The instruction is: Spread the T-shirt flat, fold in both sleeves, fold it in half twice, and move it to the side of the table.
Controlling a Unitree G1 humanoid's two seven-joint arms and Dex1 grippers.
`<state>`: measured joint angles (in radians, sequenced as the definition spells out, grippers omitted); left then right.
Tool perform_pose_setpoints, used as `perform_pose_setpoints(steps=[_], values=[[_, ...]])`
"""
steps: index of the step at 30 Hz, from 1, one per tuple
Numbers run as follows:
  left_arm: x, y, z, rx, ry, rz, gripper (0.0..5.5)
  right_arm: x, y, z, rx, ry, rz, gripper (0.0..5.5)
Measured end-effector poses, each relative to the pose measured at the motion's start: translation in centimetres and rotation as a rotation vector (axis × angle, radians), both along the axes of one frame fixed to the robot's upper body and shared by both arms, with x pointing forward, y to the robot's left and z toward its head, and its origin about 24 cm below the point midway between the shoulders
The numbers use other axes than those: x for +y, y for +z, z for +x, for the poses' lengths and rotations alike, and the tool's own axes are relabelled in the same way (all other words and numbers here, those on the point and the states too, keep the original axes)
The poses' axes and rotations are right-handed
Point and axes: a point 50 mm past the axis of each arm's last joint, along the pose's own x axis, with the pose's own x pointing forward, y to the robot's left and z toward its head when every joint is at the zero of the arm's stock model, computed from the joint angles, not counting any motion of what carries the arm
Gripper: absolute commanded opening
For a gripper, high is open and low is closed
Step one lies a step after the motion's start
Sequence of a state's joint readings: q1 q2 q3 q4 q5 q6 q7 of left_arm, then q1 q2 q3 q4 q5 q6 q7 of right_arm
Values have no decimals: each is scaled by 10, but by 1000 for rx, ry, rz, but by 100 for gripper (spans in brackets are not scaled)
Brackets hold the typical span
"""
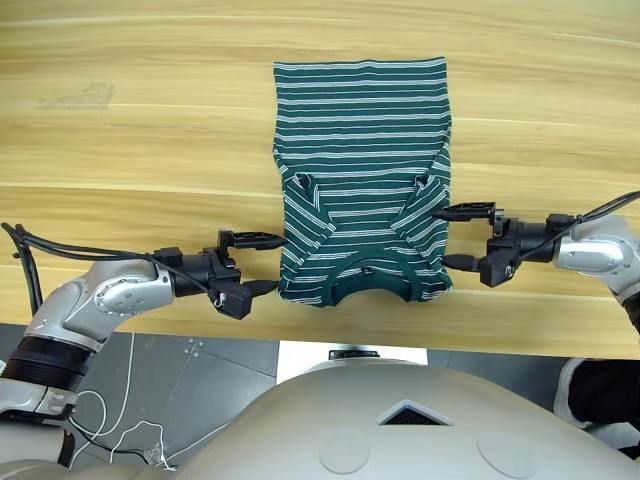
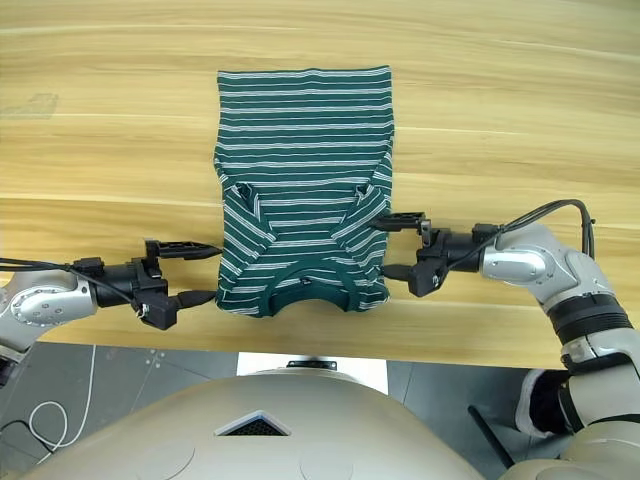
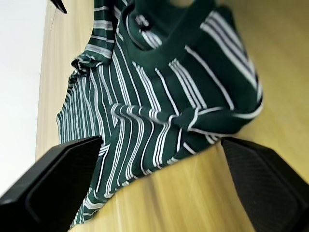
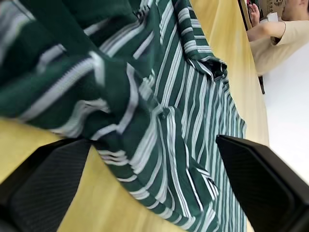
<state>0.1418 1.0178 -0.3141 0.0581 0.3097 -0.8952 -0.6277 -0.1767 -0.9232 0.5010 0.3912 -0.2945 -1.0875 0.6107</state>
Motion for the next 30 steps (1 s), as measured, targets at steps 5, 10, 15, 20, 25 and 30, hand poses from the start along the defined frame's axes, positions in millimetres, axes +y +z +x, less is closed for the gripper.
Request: perform_pose_setpoints(steps=[5,10,15,20,25,30], values=[[1,-1,0,14,11,-11,461,-22,9,-18,71,-19,-71,478],[1,-2,0,18,11,-14,461,-34,16,-24,129,-43,-139,478],[0,-2,0,20,10,-19,461,-16,6,-31,176,-6,-58,478],[-7,-6,2,21,-9,-48,461,0,-5,-25,170,-13,40,478],[-13,-8,4,26,-24,-75,461,5,-9,-21,149,-27,88,478],[-13,-9,3,33,-31,-79,408,4,-9,-22,149,-34,90,438]])
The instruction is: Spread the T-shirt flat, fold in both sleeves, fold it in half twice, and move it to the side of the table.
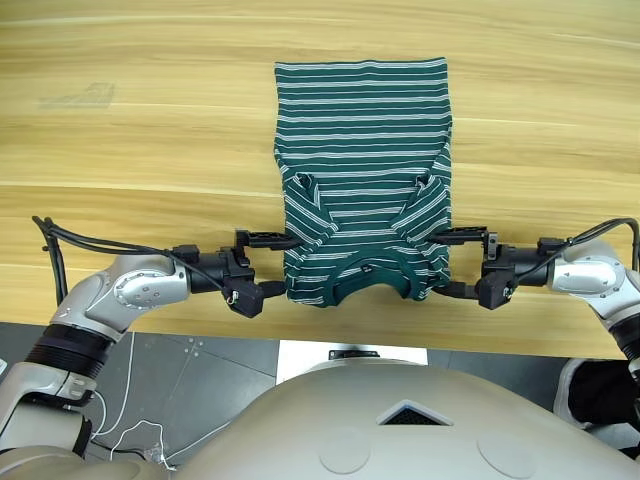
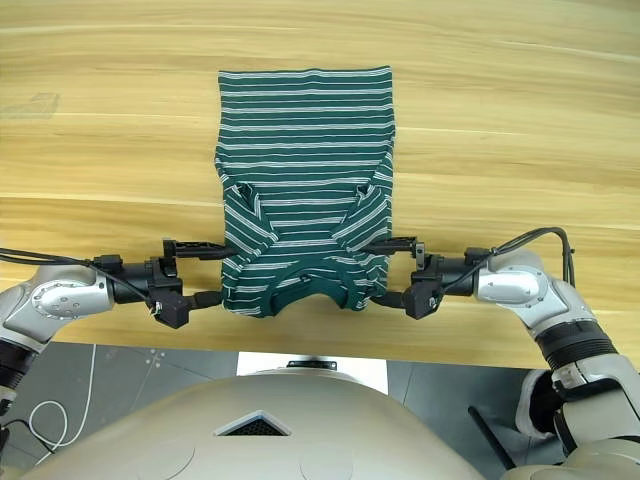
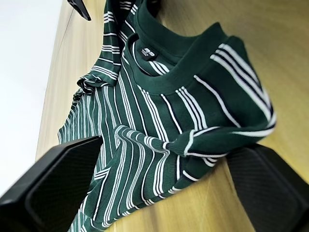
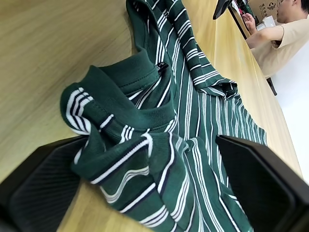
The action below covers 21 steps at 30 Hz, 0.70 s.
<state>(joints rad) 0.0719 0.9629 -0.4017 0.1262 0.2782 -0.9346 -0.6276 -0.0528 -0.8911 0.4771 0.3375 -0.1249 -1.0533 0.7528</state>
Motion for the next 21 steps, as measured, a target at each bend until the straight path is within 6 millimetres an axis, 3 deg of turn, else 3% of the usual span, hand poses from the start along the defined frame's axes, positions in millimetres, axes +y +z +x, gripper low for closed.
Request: perform_pose_setpoints(steps=[13,21], values=[[0,-10,-5,50,-16,2,203,-6,-4,-4,47,-8,-56,225],[-11,-22,-8,85,-12,-47,66,-7,-7,-4,60,-8,-82,78]])
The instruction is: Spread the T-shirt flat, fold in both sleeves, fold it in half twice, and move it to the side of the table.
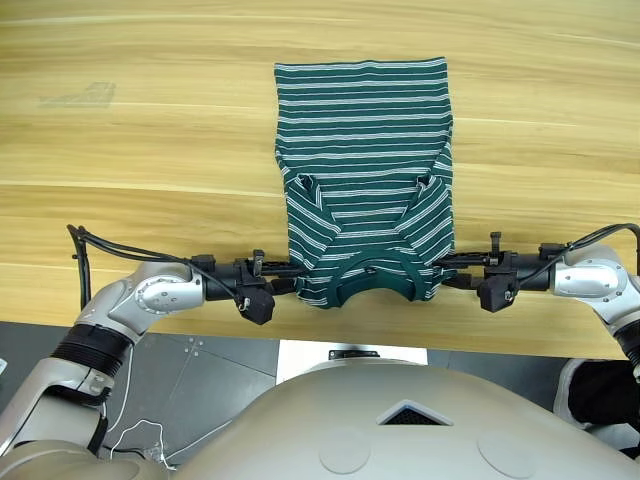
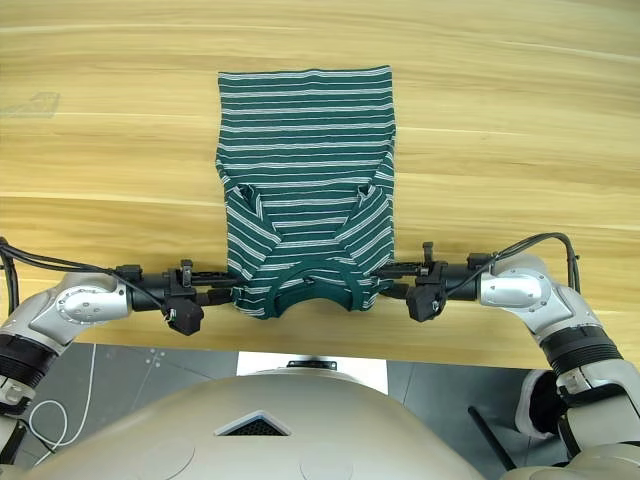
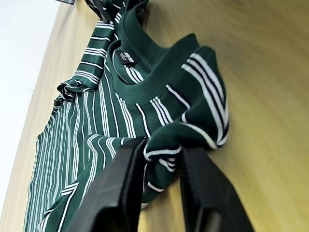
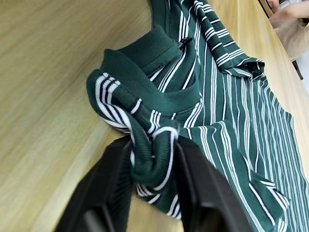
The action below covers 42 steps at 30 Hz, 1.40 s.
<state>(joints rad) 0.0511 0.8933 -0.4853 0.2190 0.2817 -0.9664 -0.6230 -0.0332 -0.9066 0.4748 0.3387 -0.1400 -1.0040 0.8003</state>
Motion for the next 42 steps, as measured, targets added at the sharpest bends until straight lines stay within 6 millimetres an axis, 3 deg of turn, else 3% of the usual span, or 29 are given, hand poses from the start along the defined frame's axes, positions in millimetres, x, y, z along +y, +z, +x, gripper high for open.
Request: perform_pose_setpoints(steps=[4,16,23,25,29,33,42], values=[[0,2,1,-10,-7,-1,32,1,-2,2,9,0,-8,13],[1,2,4,-18,19,-31,14,1,-3,6,5,-9,3,11],[-1,1,7,-5,72,-77,14,11,-6,13,-8,-15,48,11],[-8,1,3,53,113,-123,14,16,0,11,-4,-15,81,11],[-19,11,-29,218,140,-271,14,13,26,-3,70,-76,206,11],[-11,28,-32,240,206,-357,14,1,40,-5,85,-156,251,11],[4,44,-31,294,317,-518,14,-2,62,-2,145,-210,398,11]])
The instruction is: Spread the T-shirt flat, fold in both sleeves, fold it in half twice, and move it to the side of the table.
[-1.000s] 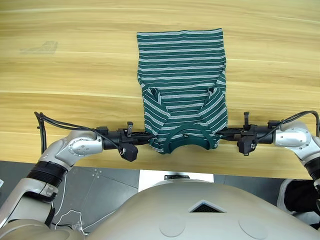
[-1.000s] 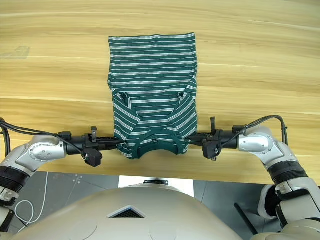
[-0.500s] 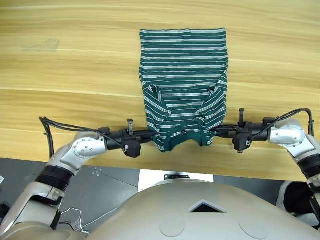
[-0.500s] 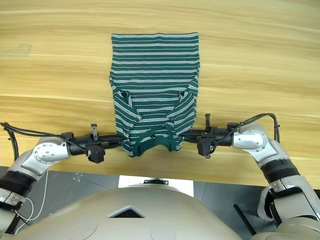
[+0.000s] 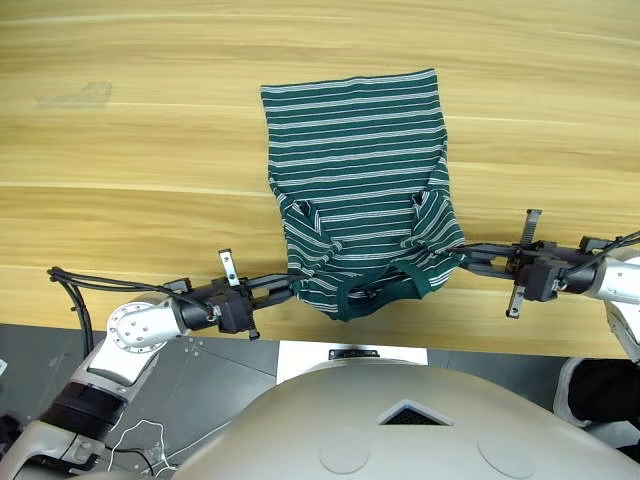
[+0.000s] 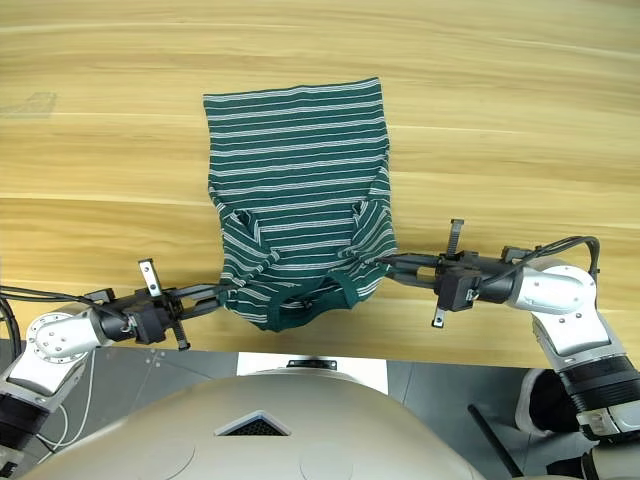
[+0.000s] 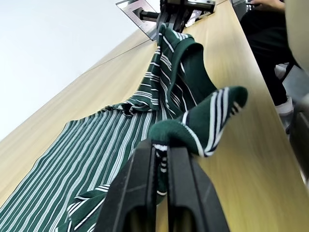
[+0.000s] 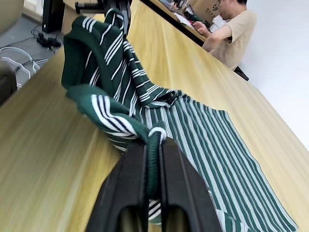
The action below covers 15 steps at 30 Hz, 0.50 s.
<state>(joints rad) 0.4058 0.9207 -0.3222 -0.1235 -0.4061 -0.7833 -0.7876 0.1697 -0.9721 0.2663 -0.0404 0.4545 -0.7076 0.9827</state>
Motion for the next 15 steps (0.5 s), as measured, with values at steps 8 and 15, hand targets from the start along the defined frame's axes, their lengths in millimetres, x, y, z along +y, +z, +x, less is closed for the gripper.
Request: perform_pose_setpoints(steps=[8,15], values=[[6,12,15,28,70,-206,14,9,22,22,22,-26,208,11],[-8,-5,97,150,392,-402,14,47,10,101,-9,-320,332,11]])
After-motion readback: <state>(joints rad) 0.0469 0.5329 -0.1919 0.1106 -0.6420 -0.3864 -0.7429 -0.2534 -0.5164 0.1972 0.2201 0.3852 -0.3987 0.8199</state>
